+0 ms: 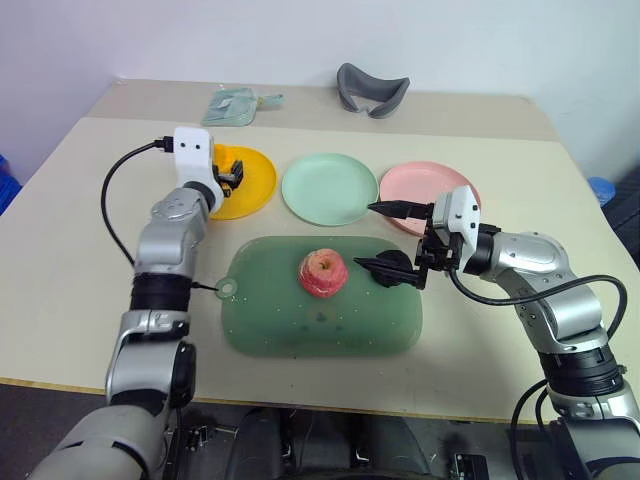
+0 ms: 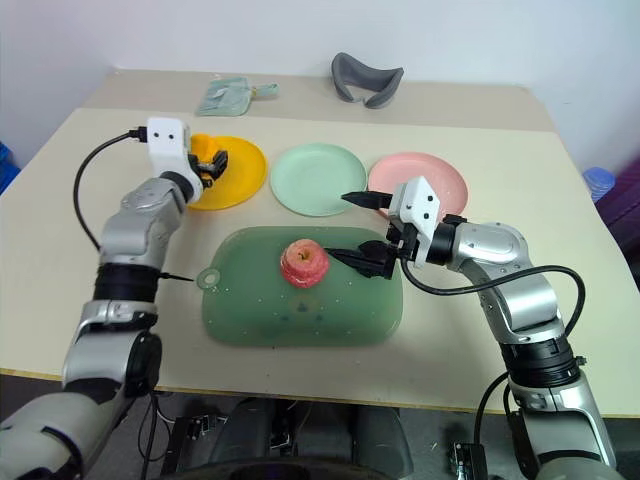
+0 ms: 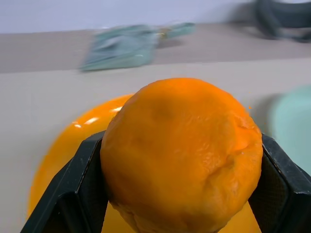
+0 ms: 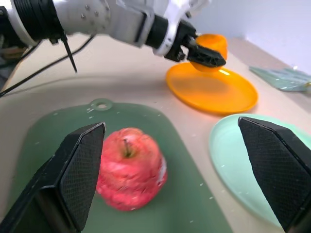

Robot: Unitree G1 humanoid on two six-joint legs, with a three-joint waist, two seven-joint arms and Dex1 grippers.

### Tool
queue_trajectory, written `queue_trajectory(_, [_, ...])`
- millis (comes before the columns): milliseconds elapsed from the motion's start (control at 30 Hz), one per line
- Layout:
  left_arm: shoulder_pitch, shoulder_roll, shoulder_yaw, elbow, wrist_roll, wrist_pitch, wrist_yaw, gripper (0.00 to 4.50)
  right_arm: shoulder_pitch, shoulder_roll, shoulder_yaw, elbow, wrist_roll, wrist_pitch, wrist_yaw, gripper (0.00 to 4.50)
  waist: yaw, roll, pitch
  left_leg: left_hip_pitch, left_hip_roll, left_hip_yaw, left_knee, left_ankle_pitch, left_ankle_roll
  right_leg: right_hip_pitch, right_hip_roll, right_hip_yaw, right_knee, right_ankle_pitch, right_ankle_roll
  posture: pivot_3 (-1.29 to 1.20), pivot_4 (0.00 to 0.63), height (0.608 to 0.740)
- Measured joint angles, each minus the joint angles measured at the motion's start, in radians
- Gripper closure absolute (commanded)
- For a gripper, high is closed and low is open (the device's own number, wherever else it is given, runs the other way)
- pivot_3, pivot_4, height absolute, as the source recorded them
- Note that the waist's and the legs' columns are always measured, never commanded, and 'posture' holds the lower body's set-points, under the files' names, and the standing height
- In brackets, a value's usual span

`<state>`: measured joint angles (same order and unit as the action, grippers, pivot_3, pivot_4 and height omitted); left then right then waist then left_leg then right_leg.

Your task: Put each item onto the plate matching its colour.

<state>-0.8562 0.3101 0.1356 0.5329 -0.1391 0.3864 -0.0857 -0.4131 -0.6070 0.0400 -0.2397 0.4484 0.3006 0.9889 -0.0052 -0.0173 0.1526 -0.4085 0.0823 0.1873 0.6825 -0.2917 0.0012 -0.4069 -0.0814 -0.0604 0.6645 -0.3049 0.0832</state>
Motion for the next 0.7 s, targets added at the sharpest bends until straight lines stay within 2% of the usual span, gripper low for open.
queue_trajectory(200, [-0.123, -0.032, 0.026, 0.3, 0.008, -0.143, 0.042, 1.42, -0.001, 0.008, 0.009, -0.002, -0.004, 0.022, -0.028, 0.0, -0.004, -0.001, 0.001, 0.0, 0.0, 0.001, 0.0, 0.0, 0.0, 0.0, 0.0, 0.0, 0.0, 0.0, 0.0, 0.0, 0.15, 0.74])
queue_trajectory(267, [-0.143, -0.031, 0.039, 0.364, 0.009, -0.177, 0.05, 0.36, -0.001, 0.009, 0.009, -0.004, -0.004, 0.025, -0.035, 0.0, -0.006, -0.001, 0.001, 0.0, 0.0, 0.001, 0.0, 0.0, 0.0, 0.0, 0.0, 0.0, 0.0, 0.0, 0.0, 0.0, 0.15, 0.74])
queue_trajectory(300, [-0.148, -0.031, 0.044, 0.384, 0.008, -0.189, 0.049, 0.03, -0.001, 0.009, 0.009, -0.005, -0.004, 0.028, -0.039, 0.0, -0.006, -0.002, 0.001, 0.0, 0.0, 0.001, 0.0, 0.0, 0.0, -0.001, 0.0, 0.0, 0.0, 0.0, 0.0, 0.0, 0.15, 0.74])
queue_trajectory(367, [-0.152, -0.031, 0.048, 0.404, 0.006, -0.213, 0.042, 0.01, 0.0, 0.009, 0.009, -0.013, -0.004, 0.03, -0.042, 0.0, -0.006, -0.002, 0.001, 0.0, 0.0, 0.001, 0.0, 0.0, 0.0, -0.001, 0.0, 0.0, 0.0, 0.0, 0.0, 0.0, 0.15, 0.74])
queue_trajectory(500, [-0.151, -0.031, 0.059, 0.397, -0.006, -0.217, 0.012, 0.01, 0.0, 0.01, 0.009, -0.024, -0.004, 0.035, -0.05, 0.0, -0.004, -0.002, 0.001, 0.0, 0.0, 0.001, 0.0, 0.0, 0.0, -0.001, 0.0, 0.0, 0.0, 0.0, 0.0, 0.0, 0.15, 0.74])
queue_trajectory(600, [-0.122, -0.031, 0.06, 0.314, -0.024, -0.206, -0.028, 0.01, 0.0, 0.011, 0.01, -0.03, -0.004, 0.038, -0.055, 0.0, -0.005, -0.002, 0.001, -0.001, 0.0, 0.001, 0.0, 0.0, 0.0, -0.001, 0.0, 0.0, 0.0, 0.0, 0.0, 0.0, 0.15, 0.74])
queue_trajectory(700, [-0.001, -0.019, 0.046, 0.087, -0.054, -0.169, -0.131, 0.01, -0.001, 0.015, 0.013, -0.034, -0.003, 0.043, -0.058, 0.0, -0.01, -0.002, 0.001, 0.0, 0.0, 0.001, -0.001, 0.0, 0.0, -0.001, 0.0, 0.0, 0.001, 0.0, 0.0, 0.0, 0.15, 0.74])
